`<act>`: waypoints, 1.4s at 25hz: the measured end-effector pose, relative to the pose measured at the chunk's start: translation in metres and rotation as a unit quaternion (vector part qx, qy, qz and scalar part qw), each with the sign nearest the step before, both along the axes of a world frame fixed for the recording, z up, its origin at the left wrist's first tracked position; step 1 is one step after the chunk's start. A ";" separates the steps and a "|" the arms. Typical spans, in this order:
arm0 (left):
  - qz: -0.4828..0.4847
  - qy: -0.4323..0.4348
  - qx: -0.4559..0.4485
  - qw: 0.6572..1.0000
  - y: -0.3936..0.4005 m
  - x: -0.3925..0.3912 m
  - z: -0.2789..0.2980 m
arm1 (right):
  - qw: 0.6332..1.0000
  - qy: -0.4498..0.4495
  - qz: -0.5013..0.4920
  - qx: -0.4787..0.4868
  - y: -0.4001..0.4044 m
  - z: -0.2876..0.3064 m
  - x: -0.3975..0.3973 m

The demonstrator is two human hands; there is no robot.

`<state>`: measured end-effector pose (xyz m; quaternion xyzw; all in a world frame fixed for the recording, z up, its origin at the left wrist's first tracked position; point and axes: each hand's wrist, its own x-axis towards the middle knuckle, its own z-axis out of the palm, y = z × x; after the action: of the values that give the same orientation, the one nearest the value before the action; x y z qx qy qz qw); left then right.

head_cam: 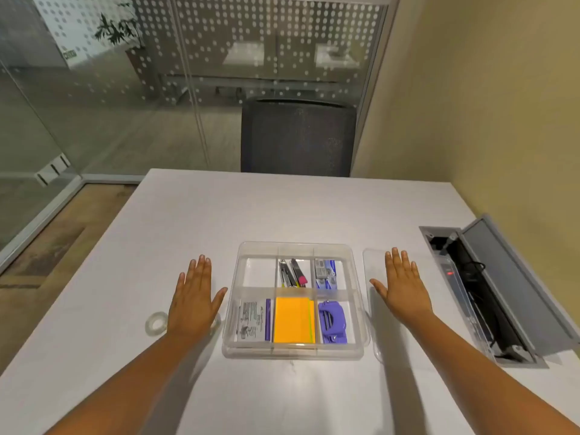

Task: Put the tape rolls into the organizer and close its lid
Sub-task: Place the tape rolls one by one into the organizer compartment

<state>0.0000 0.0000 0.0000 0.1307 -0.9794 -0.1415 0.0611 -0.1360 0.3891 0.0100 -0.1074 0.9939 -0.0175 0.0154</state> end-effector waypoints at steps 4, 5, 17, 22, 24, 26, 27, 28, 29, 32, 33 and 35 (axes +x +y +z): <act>0.005 -0.013 0.000 1.000 0.004 0.017 -0.019 | 0.998 -0.054 -0.016 -0.003 0.003 -0.028 0.027; -0.002 -0.017 0.001 1.000 0.006 0.022 -0.026 | 0.998 -0.063 -0.018 -0.004 0.003 -0.035 0.032; -0.051 -0.078 0.024 0.995 0.034 0.051 -0.049 | 0.994 -0.097 -0.032 -0.028 -0.003 -0.047 0.043; -0.038 -0.067 0.045 0.996 0.031 0.058 -0.052 | 0.993 -0.092 -0.037 -0.059 -0.020 -0.043 0.043; -0.034 -0.069 0.034 0.996 0.025 0.066 -0.055 | 0.997 -0.067 -0.034 -0.031 -0.034 -0.039 0.044; -0.030 -0.080 0.016 0.996 0.018 0.079 -0.061 | 0.999 -0.044 -0.029 -0.013 -0.056 -0.033 0.046; -0.023 -0.085 0.009 0.996 0.014 0.086 -0.066 | 0.999 -0.037 -0.020 -0.021 -0.070 -0.029 0.048; -0.010 -0.091 0.007 0.996 0.009 0.093 -0.070 | 0.999 -0.034 -0.005 -0.034 -0.084 -0.026 0.050; 0.005 -0.097 0.006 0.995 0.004 0.099 -0.074 | 0.998 -0.035 0.014 -0.048 -0.099 -0.022 0.052; 0.057 -0.111 0.010 0.992 -0.009 0.115 -0.085 | 0.993 -0.030 0.082 -0.079 -0.143 -0.014 0.060; 0.070 -0.117 0.013 0.991 -0.011 0.119 -0.088 | 0.991 -0.025 0.102 -0.084 -0.156 -0.013 0.065; 0.078 -0.131 0.019 0.988 -0.012 0.128 -0.095 | 0.986 -0.021 0.140 -0.093 -0.182 -0.011 0.075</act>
<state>0.1276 -0.0120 -0.0947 0.2254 -0.9628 -0.1366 -0.0590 -0.0613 0.2071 -0.0008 -0.2462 0.9625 -0.1099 0.0285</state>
